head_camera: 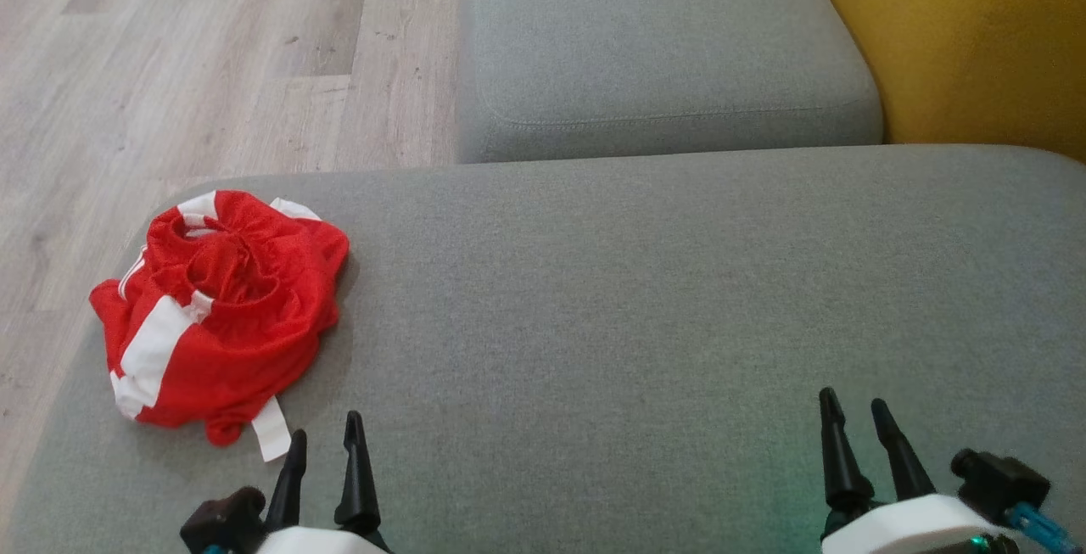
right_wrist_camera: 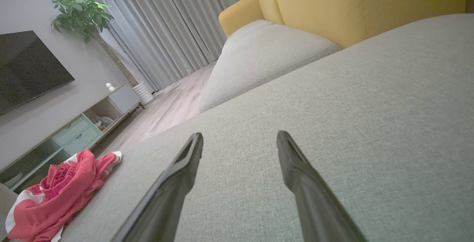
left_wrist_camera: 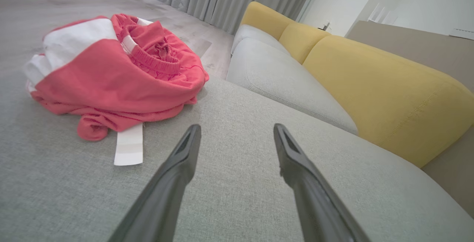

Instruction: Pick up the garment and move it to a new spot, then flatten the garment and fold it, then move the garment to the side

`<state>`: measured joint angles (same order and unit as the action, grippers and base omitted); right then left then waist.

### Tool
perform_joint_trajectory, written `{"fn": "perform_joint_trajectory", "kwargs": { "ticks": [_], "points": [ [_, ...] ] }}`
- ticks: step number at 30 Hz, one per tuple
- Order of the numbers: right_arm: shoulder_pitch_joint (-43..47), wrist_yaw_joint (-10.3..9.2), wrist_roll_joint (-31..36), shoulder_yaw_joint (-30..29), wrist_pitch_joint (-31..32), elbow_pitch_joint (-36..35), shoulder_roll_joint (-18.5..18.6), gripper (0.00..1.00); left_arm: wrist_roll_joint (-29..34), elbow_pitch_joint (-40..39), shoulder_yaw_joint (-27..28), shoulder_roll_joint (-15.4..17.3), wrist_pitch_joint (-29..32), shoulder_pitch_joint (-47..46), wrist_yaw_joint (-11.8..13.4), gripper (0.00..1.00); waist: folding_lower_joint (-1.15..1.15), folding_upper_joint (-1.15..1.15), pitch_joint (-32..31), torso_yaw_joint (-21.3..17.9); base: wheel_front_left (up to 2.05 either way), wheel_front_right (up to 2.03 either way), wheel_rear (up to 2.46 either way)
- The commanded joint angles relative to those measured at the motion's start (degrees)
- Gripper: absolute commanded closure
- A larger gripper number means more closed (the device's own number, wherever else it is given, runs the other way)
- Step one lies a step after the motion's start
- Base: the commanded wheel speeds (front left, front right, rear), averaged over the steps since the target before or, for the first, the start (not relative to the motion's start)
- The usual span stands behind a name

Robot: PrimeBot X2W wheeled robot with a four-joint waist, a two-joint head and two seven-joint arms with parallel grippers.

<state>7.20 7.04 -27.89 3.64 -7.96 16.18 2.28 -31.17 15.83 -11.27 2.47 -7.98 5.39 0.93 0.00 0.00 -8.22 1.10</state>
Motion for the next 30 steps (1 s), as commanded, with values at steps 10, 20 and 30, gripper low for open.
{"fn": "perform_joint_trajectory", "kwargs": {
  "ticks": [10,20,30],
  "points": [
    [-0.51,0.35,8.04,0.89,-2.4,-1.64,0.48,0.0,7.84,-1.06,-0.48,0.33,-2.34,-1.65,1.07,0.0,0.0,0.0,-0.91,0.08,0.0,0.0,0.0],
    [0.04,0.39,14.87,1.47,-4.09,-0.99,0.53,0.0,12.54,0.12,-1.03,0.36,-4.04,-1.49,0.32,0.0,0.0,0.0,-1.75,0.01,0.0,0.0,0.0],
    [0.68,0.42,21.74,1.77,-5.78,-0.44,0.57,0.0,17.31,1.26,-1.96,0.39,-5.74,-1.19,0.99,0.0,0.0,0.0,-2.5,0.01,0.0,0.0,0.0]
  ]
}}
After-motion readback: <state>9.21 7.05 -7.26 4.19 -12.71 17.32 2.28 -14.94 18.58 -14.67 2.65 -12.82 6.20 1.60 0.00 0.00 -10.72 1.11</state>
